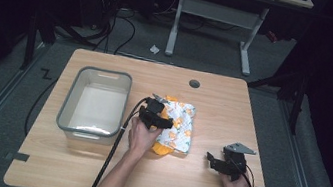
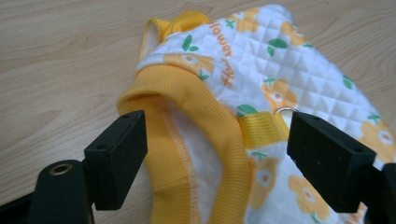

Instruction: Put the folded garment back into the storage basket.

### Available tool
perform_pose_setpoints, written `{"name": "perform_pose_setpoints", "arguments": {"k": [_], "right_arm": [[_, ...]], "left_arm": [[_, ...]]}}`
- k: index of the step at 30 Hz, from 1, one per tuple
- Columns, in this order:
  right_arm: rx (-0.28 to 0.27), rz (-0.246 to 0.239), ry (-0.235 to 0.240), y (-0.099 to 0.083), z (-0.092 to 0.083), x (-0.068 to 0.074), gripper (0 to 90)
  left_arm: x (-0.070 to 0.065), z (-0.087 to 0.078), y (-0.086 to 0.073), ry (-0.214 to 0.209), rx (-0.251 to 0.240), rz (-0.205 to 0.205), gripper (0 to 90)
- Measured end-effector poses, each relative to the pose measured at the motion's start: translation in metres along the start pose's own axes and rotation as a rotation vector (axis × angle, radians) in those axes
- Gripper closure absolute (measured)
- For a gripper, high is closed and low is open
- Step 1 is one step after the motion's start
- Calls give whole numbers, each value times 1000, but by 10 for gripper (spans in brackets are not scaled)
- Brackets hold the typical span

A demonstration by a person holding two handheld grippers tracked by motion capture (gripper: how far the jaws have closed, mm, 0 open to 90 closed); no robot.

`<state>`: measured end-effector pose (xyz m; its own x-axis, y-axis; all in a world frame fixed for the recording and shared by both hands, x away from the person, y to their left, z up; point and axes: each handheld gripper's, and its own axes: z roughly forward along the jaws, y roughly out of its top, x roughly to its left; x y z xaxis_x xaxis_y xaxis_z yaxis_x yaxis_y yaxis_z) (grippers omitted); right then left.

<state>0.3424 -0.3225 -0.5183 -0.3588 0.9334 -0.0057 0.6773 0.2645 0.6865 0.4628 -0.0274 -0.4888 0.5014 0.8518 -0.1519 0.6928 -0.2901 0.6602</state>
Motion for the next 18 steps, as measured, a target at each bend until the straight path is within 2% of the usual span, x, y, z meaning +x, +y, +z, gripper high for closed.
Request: {"name": "perform_pose_setpoints", "arguments": {"k": [4, 11, 15, 18], "right_arm": [[0, 0, 0, 0, 0, 0, 271], [0, 0, 0, 0, 0, 0, 271], [0, 0, 0, 0, 0, 0, 271], [0, 0, 0, 0, 0, 0, 271]], "left_arm": [[7, 12, -4, 22, 55, -21, 204], [8, 22, -9, 23, 115, -12, 210], [3, 22, -9, 40, 115, 34, 257], [-3, 20, -10, 41, 112, 83, 374]]}}
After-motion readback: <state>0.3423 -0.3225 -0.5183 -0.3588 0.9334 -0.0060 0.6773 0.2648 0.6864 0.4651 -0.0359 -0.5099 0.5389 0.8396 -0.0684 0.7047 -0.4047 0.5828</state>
